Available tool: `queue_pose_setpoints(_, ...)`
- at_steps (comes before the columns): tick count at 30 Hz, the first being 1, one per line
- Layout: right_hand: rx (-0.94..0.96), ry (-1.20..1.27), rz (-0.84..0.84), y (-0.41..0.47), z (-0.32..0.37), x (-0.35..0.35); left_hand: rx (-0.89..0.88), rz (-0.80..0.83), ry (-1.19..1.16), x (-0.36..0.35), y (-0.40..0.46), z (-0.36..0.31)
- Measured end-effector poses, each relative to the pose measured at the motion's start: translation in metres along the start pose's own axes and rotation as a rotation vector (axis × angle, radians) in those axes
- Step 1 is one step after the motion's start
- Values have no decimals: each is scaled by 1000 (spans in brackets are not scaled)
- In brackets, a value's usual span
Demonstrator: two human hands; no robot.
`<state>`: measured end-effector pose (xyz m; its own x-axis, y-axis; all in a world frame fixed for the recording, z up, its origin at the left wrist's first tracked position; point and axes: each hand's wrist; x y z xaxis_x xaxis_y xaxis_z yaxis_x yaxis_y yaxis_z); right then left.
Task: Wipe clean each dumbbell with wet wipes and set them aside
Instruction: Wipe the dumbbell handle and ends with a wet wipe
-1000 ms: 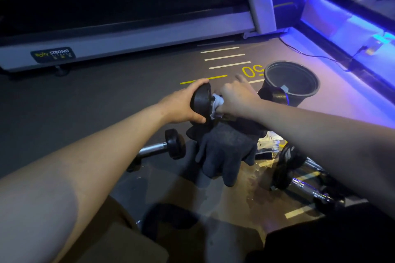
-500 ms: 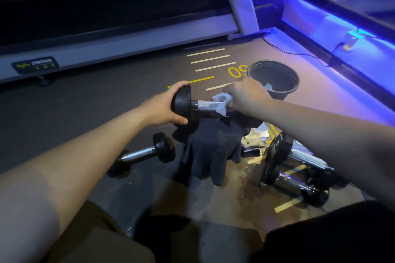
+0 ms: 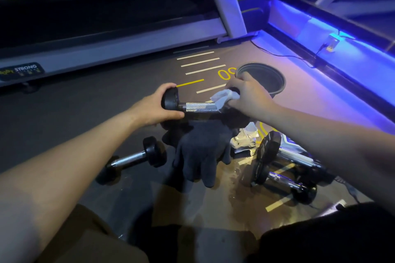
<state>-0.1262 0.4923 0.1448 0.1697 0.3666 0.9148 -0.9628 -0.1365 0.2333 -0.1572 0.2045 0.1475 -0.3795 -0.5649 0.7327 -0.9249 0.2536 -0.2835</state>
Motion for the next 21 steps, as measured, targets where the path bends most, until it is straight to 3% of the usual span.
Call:
queue_pose_setpoints(5,-532,401,56,-7,3,-1,19,-67,-32,-7,-4,-8)
queue_pose_setpoints(7,-658,535,101,-9,8,-1,44,-86,-75,-12,-4,-10)
queue_pose_setpoints(14,-689,688,109,-10,15,6,152,-98,-277,-20,18,-6)
queue_pose_setpoints(21,-649,656,45,-20,21,4,167,-134,-326,-23,22,-7)
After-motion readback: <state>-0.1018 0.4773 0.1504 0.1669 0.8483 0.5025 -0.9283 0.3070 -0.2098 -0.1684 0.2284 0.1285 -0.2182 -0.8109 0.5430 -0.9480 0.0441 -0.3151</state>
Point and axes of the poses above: each hand's wrist, its own y-axis towards the middle knuckle, its own x-axis out of the back of the hand, z = x × y, and after that the axes turned 8 degrees about x, right-handed
